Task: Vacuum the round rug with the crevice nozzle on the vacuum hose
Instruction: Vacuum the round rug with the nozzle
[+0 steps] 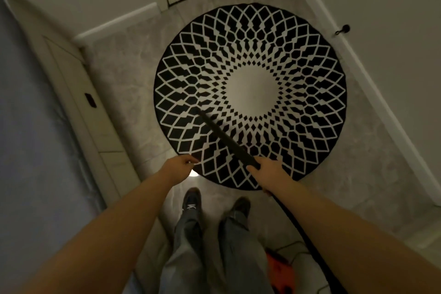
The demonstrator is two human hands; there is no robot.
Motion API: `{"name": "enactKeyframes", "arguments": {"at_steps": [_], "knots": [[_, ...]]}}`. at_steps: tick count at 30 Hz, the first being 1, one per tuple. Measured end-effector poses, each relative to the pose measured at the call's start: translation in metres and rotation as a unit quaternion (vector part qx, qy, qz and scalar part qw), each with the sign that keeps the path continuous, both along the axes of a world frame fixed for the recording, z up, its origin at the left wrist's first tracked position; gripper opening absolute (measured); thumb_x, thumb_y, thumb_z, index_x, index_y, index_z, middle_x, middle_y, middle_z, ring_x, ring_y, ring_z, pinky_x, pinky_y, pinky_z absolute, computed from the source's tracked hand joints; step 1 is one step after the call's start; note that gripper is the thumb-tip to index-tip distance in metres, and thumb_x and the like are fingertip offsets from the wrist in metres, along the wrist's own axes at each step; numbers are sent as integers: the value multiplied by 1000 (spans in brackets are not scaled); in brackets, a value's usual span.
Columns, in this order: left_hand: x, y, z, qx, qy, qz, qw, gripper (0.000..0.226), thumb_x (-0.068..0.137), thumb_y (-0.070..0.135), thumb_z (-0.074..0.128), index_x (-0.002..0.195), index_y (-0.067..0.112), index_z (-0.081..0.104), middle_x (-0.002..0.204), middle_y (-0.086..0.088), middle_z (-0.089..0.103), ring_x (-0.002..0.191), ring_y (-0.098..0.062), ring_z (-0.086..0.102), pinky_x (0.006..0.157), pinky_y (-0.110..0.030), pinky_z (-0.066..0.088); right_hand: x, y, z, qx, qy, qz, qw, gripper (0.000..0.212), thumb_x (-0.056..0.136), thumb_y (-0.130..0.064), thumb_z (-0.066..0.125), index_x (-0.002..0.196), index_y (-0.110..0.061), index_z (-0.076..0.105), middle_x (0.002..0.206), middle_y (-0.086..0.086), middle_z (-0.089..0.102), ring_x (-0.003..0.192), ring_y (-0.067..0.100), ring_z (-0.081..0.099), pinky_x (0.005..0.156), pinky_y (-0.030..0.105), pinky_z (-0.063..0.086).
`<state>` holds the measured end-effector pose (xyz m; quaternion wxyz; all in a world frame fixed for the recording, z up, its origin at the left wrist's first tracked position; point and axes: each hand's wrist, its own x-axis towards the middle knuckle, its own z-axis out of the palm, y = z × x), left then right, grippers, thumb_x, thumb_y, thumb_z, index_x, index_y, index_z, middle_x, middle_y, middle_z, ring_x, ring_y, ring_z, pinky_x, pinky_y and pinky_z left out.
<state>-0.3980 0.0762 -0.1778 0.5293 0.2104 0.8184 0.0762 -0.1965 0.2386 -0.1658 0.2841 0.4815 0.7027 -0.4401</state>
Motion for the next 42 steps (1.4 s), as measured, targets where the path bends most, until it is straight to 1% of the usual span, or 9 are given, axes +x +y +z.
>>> {"name": "enactKeyframes", "arguments": {"at_steps": [3, 8, 14, 18, 24, 29, 34, 37, 42], "knots": [[-2, -19, -2, -17, 1, 19, 1000, 33, 98, 18, 43, 126, 22, 61, 134, -9, 55, 105, -21, 57, 81, -22, 41, 5, -6, 6, -4, -6, 50, 999, 31, 97, -38, 49, 121, -22, 60, 78, 1, 58, 63, 14, 57, 53, 26, 49], [-16, -36, -8, -9, -3, 11, 1000, 31, 98, 20, 44, 125, 23, 61, 123, -12, 61, 64, -6, 48, 55, -14, 37, 12, 3, 6, 44, -26, 15, 999, 35, 99, -38, 46, 127, -20, 56, 79, -1, 57, 67, 13, 55, 62, 27, 47], [-23, -32, -8, 1, 0, 38, 999, 34, 99, 20, 43, 128, 20, 59, 136, -10, 55, 118, -28, 55, 99, -32, 43, 2, -20, 5, 39, -9, 103, 994, 37, 96, -40, 48, 129, -23, 54, 99, 6, 62, 80, 16, 59, 74, 30, 51], [-19, -26, -3, 6, -16, 20, 1000, 36, 100, 20, 41, 133, 20, 55, 138, -9, 52, 123, -26, 51, 95, -27, 38, -5, -22, 9, 48, -26, 185, 981, 40, 97, -41, 45, 135, -26, 49, 101, 4, 62, 87, 16, 58, 82, 33, 52], [-25, -32, -7, -2, -26, 25, 999, 34, 100, 23, 42, 131, 21, 56, 137, -10, 53, 115, -24, 53, 92, -27, 40, 0, -11, 1, 67, -5, -22, 998, 38, 97, -36, 50, 131, -20, 55, 85, 1, 61, 70, 13, 59, 60, 25, 47], [-26, -29, -7, -15, -1, 31, 999, 35, 100, 21, 42, 132, 18, 55, 139, -13, 50, 124, -29, 49, 101, -33, 39, -5, -9, 5, 68, 5, 27, 997, 35, 93, -36, 57, 124, -20, 60, 92, 2, 64, 74, 12, 60, 65, 25, 51], [-17, -20, -3, -18, 10, 13, 1000, 35, 99, 22, 41, 131, 20, 55, 127, -13, 58, 102, -25, 59, 86, -30, 47, -15, -35, 4, -7, 1, 126, 992, 35, 91, -38, 58, 124, -24, 60, 100, 1, 62, 90, 16, 61, 83, 35, 55], [-13, -11, 2, -21, 0, 0, 1000, 33, 99, 23, 42, 130, 21, 55, 114, -11, 60, 71, -12, 54, 61, -19, 42, -10, -28, 5, 8, 2, 81, 997, 34, 91, -37, 58, 122, -21, 61, 99, 4, 64, 87, 17, 63, 81, 36, 56], [-6, 17, 12, -16, -42, 65, 997, 37, 98, 35, 43, 128, 16, 55, 125, -11, 60, 114, -26, 54, 92, -32, 37, 26, 30, 19, 72, -39, -24, 996, 30, 91, -39, 57, 116, -23, 61, 84, -2, 59, 73, 13, 59, 67, 31, 53]]}}
